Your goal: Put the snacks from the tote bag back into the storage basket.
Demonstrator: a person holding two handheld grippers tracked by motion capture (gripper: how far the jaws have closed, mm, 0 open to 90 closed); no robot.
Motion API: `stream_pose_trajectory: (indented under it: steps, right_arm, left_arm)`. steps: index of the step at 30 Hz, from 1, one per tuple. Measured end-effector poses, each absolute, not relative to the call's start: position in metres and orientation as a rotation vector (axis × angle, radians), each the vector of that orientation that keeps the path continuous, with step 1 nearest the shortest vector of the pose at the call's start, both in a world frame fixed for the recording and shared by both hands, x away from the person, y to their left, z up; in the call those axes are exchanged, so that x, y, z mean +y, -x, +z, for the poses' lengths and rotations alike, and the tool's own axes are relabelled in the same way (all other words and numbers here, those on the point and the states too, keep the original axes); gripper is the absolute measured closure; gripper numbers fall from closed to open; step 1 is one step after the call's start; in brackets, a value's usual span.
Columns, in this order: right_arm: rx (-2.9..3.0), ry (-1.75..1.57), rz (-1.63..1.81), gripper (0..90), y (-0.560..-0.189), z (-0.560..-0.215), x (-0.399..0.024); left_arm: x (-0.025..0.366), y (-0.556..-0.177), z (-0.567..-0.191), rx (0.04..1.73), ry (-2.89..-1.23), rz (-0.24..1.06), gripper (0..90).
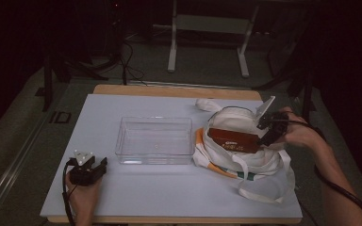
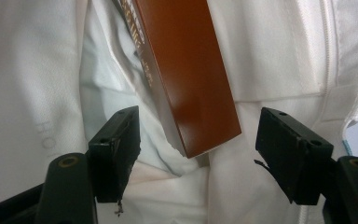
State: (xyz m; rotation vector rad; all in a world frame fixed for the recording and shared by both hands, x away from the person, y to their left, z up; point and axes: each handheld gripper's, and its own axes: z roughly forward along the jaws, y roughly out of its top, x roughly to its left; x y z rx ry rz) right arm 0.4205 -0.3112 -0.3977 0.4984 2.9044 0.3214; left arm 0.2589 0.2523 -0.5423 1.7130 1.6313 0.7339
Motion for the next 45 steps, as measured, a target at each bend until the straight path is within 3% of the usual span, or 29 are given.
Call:
stream_pose_trajectory:
  steps: [11,20,45]
  right_arm:
    - [2.936,-0.502,0.297,29.6,-0.424,-0.403,-0.308]
    - [2.988,-0.482,0.249,24.1,-0.425,-0.410,-0.302]
    - [3.033,-0.523,0.162,23.8,-0.445,-0.436,-0.297]
  left_arm:
    - [0.252,-0.259,-0.542,1.631,-1.714,0.734,52.5]
    - [0.252,-0.259,-0.542,1.630,-1.713,0.734,52.4]
    - [0.252,-0.259,-0.542,1.626,-1.713,0.733,52.2]
